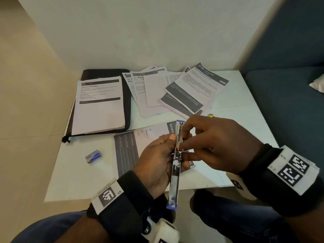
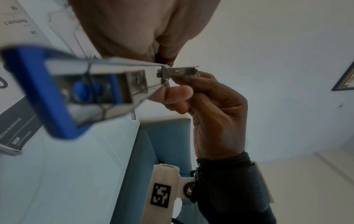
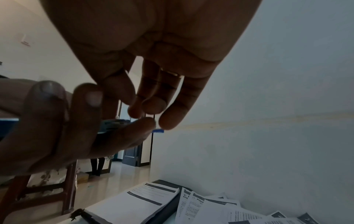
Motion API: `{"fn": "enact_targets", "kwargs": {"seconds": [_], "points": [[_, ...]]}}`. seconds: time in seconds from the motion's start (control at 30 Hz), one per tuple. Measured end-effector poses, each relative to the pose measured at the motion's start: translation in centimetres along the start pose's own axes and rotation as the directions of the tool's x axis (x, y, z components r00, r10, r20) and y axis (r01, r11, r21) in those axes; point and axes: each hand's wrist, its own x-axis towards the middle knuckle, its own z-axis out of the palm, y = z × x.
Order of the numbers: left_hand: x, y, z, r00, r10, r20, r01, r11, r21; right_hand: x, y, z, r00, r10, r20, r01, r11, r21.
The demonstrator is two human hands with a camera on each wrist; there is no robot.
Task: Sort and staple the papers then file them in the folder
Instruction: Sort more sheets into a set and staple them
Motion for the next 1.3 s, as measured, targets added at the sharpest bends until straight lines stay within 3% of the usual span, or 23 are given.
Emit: {"fn": "enact_targets", "kwargs": {"seconds": [0.23,0.37,0.6,0.8,1.0,1.07,1.17,1.23,1.3], "points": [[0.1,-0.3,-0.4,1.000,-0.001,0.022,-0.002,0.992,0.129,-0.1,0.1,-0.1,0.999,0.007,0.041,-0.003,0.995,-0.103],[0.0,-0.2,-0.6,0.999,-0.009,0.044,0.001,0.984,0.181,0.0,0.4,-0.4,0.990,0.124,-0.072,-0.135,0.976,-0.171],[-0.1,0.0,-0.7,0.998,-0.009,0.066,-0.003,0.983,0.185,-0.5,1.3,0.0,0.976,0.161,-0.143,-0.178,0.978,-0.112],[-0.3,-0.3,-0.8,0.999,-0.002,0.050,-0.011,0.968,0.252,-0.7,1.1,-0.1,0.994,0.112,-0.021,-0.112,0.993,-0.046],[-0.1,-0.4,-0.7,0.999,-0.019,0.045,0.007,0.965,0.263,-0.3,1.3,0.1,0.975,0.215,-0.054,-0.221,0.966,-0.135],[-0.1,-0.3,-0.7,0.999,-0.015,0.044,0.004,0.969,0.246,-0.3,1.2,0.1,0.968,0.227,-0.110,-0.236,0.968,-0.081],[-0.2,0.0,-0.7,1.000,-0.003,0.016,0.000,0.985,0.173,-0.5,0.4,-0.3,0.951,0.240,-0.197,-0.202,0.960,0.196],[-0.2,0.1,-0.7,1.000,0.000,-0.017,0.002,0.992,0.127,-0.5,-0.8,-0.7,0.958,0.238,-0.157,-0.166,0.912,0.375],[-0.2,0.1,-0.8,0.999,0.005,-0.046,0.000,0.994,0.106,-0.3,-1.7,-0.4,0.976,0.202,-0.081,-0.146,0.883,0.447]]}}
